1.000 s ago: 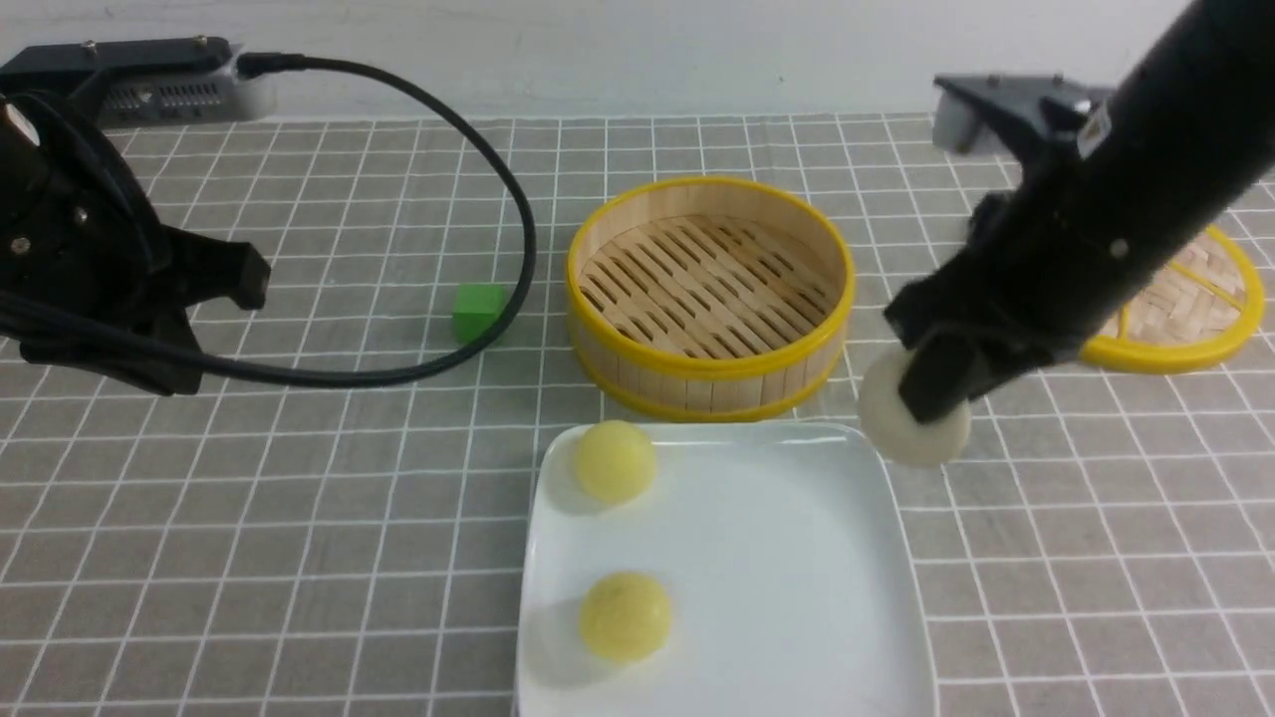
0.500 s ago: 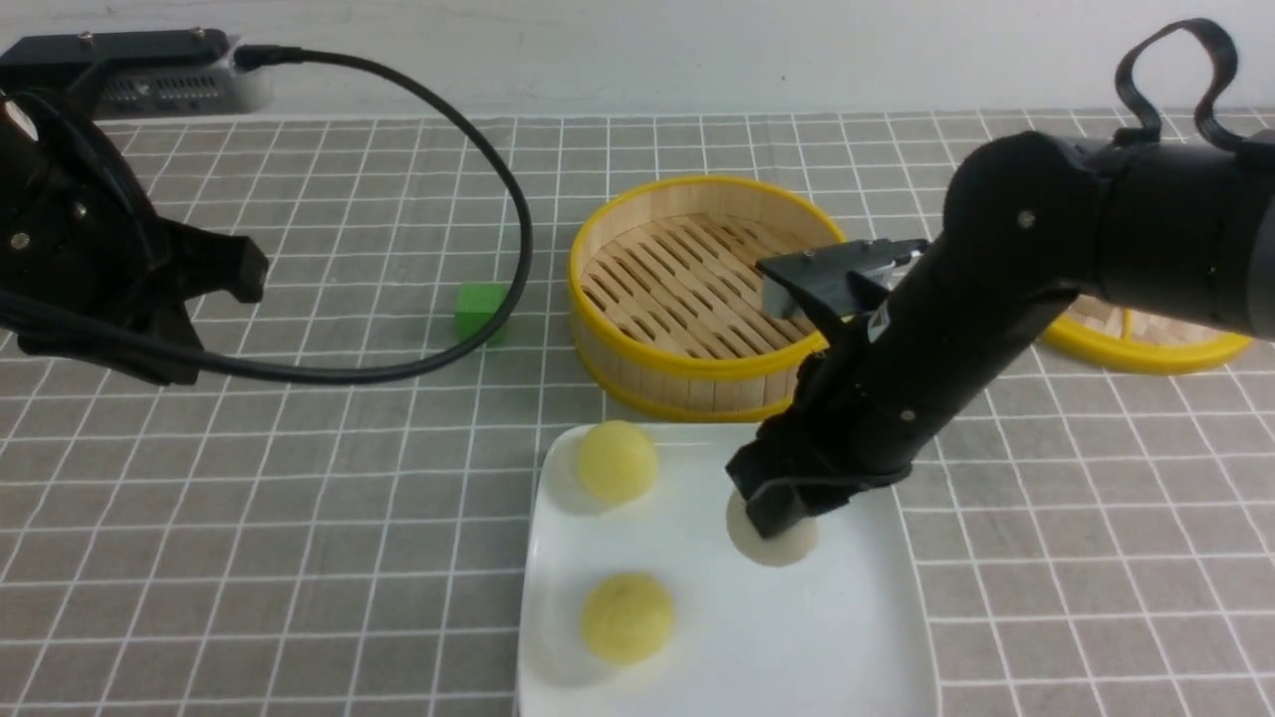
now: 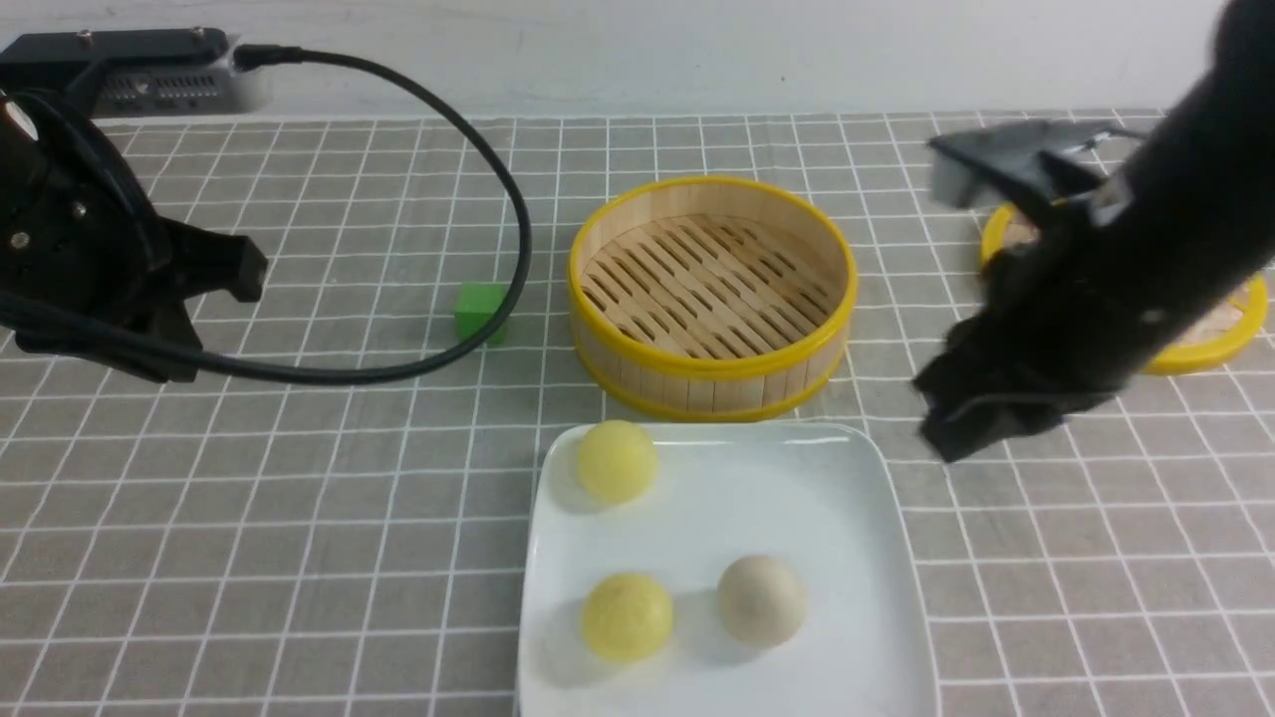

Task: Put the steamed buns into the plate on the grey tablecloth.

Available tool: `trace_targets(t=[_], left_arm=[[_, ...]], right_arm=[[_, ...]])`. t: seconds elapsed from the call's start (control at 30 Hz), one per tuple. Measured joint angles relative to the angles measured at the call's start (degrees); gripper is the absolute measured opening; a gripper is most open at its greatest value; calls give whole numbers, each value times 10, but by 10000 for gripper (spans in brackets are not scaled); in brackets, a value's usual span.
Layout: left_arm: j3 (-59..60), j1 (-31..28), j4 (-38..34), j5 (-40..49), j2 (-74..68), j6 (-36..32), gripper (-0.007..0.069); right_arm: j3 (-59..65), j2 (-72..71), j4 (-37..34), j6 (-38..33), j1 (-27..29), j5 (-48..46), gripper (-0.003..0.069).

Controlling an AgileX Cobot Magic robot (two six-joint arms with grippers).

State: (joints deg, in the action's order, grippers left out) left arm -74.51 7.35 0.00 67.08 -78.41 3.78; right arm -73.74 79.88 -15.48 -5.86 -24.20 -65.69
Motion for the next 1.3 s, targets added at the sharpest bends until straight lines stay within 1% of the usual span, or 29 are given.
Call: trace_targets(t=[0.07,0.13,0.27,0.4,0.5,0.63,1.0,1.13,1.17,1.2,1.23,1.27,1.3], left_arm=[[0,0,0,0,0,0,72],[0,0,0,-1,0,0,72],[0,0,0,-4,0,0,74],[0,0,0,-10,0,0,74],[0,0,0,-14,0,0,74],[0,0,0,-16,0,0,74],[0,0,21,-17,0,0,77],[0,0,26,-17,0,0,81],[0,0,27,-17,0,0,82],[0,0,30,-17,0,0,83],[0,0,30,-17,0,0,84],[0,0,34,-17,0,0,85],[0,0,37,-17,0,0,86]], right_arm=[[31,-63,22,11,11,15,-7],[115,-175,45,20,19,85,-16],[311,-362,35,23,20,308,-16],[430,-454,14,22,20,405,-16],[460,-482,12,11,20,444,-14],[471,-516,12,5,20,463,-10],[472,-530,10,5,20,458,-3],[503,-566,14,5,25,457,0],[512,-577,17,5,29,457,0],[540,-614,24,4,53,457,1],[544,-618,27,4,57,457,0],[577,-654,41,4,93,456,1],[600,-686,54,4,115,456,2]])
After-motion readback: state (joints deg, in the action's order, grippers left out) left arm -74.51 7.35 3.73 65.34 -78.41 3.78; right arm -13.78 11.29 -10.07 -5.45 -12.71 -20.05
